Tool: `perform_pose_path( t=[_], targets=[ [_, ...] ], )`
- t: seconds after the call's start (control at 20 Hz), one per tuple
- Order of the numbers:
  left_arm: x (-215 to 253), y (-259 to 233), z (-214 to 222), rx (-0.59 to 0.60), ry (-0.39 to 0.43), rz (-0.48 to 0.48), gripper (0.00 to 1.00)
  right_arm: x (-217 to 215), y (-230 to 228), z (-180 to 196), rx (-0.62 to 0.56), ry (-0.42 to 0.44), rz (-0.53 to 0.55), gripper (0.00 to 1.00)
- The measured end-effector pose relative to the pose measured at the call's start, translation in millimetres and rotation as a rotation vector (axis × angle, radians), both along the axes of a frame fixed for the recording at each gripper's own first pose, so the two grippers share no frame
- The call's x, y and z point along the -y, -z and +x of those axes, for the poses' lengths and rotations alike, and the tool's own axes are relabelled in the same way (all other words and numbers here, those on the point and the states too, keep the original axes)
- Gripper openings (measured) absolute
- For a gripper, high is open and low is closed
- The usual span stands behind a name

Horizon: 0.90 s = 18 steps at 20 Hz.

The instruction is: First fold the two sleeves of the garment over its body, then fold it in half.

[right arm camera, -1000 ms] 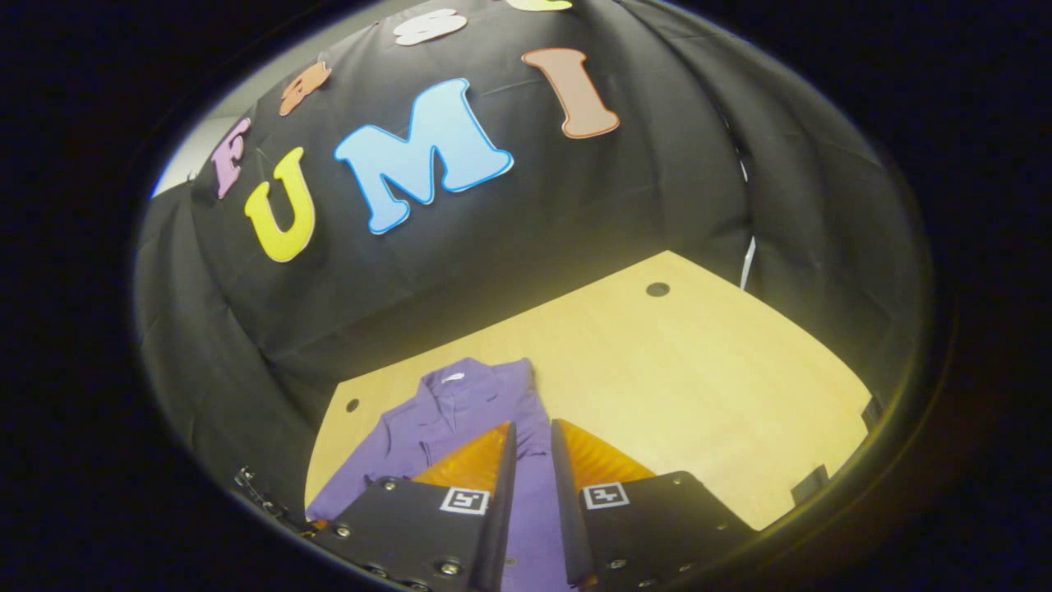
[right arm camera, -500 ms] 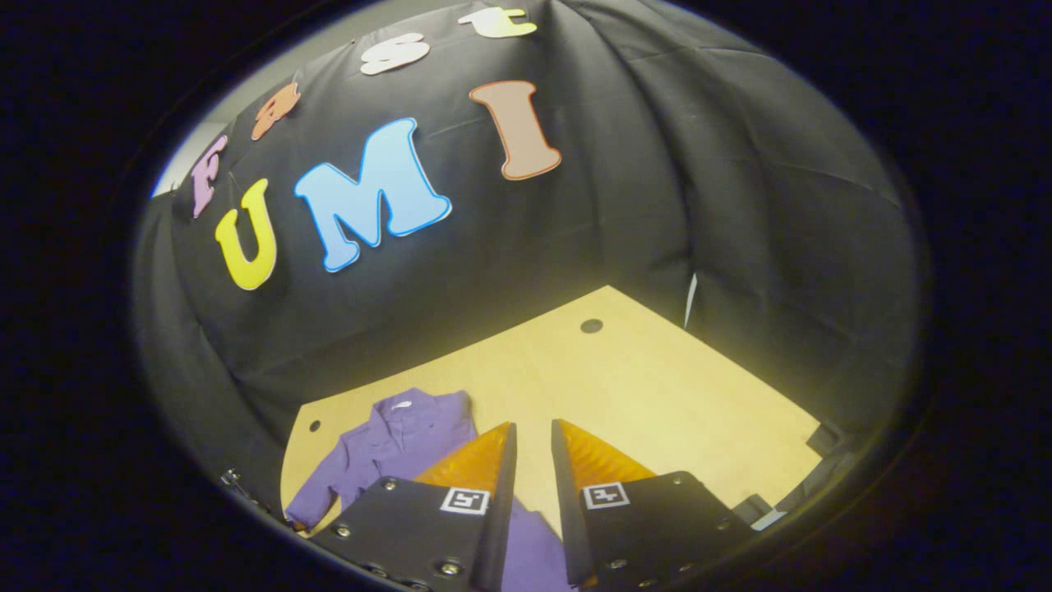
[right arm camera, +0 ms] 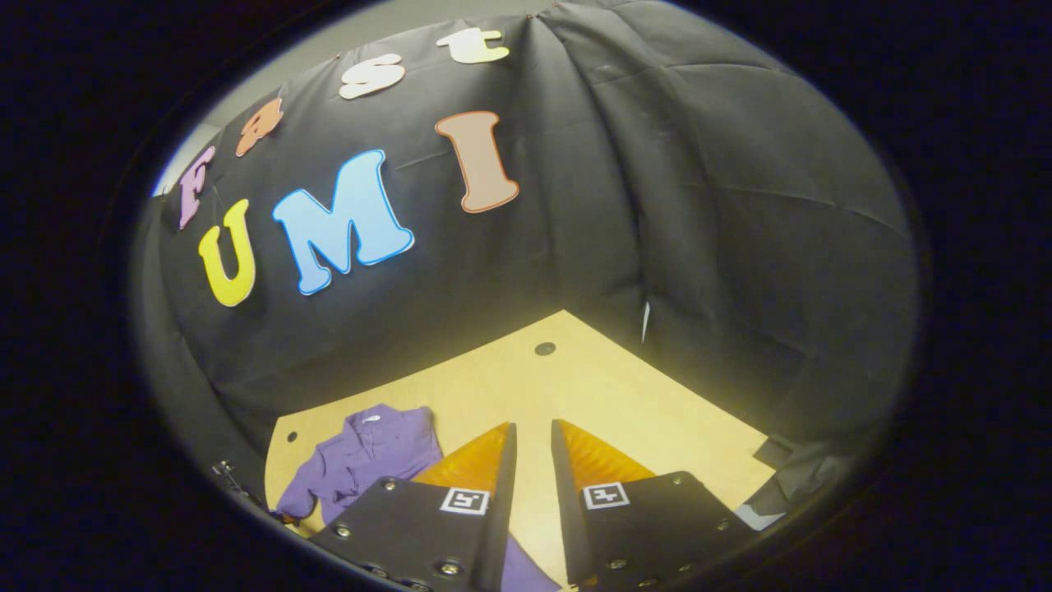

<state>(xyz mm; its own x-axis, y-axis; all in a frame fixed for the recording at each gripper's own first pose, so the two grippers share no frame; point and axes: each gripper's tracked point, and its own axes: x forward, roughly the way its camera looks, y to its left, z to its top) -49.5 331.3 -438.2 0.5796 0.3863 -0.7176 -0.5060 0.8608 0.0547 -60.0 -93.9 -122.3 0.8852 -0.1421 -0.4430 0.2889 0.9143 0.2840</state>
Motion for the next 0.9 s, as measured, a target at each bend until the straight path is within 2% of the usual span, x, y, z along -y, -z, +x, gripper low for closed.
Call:
perform_pose_path(
  t=[0.45,0.75,0.9],
  targets=[
    [61.8,-59.3,101.0,0.105,0.194,0.017,0.07,-22.0,-11.1,-31.8,0.017,0.012,0.038,0.27],
    [134.0,-93.4,164.1,0.171,0.347,0.021,0.07,-39.2,-13.5,-34.8,0.017,-0.009,0.076,0.27],
    [176.7,-103.0,180.5,0.189,0.413,0.012,0.07,-46.0,-16.4,-32.6,0.025,-0.025,0.095,0.27]
  ],
)
